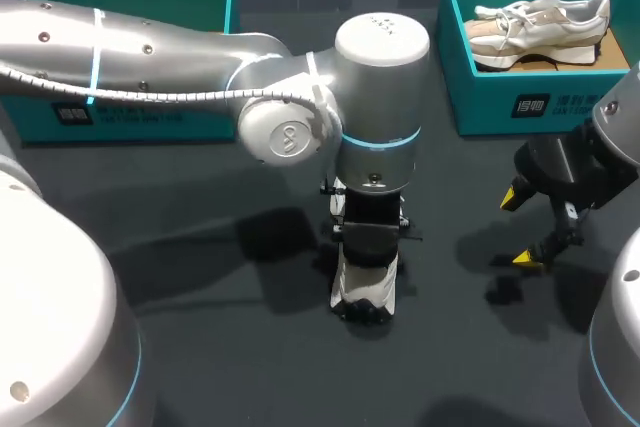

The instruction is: Take the shoe out of the shoebox, open the shoe tongue, remove and reinsert the insole, then place the shoe into the shoebox

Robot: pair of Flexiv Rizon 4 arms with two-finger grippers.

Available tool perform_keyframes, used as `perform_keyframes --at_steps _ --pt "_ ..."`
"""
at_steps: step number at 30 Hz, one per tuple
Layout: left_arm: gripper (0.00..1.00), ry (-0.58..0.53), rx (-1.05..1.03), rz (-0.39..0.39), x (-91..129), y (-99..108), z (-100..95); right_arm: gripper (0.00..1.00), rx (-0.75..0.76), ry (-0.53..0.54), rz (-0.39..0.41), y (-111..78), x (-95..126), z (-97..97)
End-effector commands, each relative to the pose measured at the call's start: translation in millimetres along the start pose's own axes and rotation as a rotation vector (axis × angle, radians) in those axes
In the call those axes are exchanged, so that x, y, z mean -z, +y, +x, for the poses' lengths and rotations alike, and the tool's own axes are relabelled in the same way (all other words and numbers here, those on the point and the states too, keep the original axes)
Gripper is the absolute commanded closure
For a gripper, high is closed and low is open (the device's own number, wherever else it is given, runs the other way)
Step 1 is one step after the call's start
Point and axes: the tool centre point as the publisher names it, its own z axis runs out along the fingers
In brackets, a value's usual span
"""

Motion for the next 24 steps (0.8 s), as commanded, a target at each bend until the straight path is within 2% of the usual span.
perform_keyframes --at_steps 1,5,8,10,16,24 --pt "1.0 0.008 0.012 -0.026 -25.5 18.5 -0.2 0.0 -0.001 -0.004 0.002 0.1 -0.2 1.9" --pt "1.0 0.016 0.045 -0.109 -21.6 40.2 9.2 0.0 -0.001 -0.004 0.002 0.1 -0.2 1.9" --pt "1.0 0.012 0.075 -0.13 -12.5 54.8 16.1 0.0 -0.001 -0.004 0.002 0.1 -0.2 1.9" --pt "1.0 -0.007 0.085 -0.119 -1.9 56.8 18.0 0.0 -0.001 -0.004 0.002 0.1 -0.2 1.9" --pt "1.0 -0.069 0.039 0.005 34.3 31.1 13.0 0.0 -0.001 -0.004 0.002 0.1 -0.2 1.9" --pt "1.0 -0.078 -0.005 0.123 61.5 -2.3 3.7 0.0 -0.001 -0.004 0.002 0.1 -0.2 1.9"
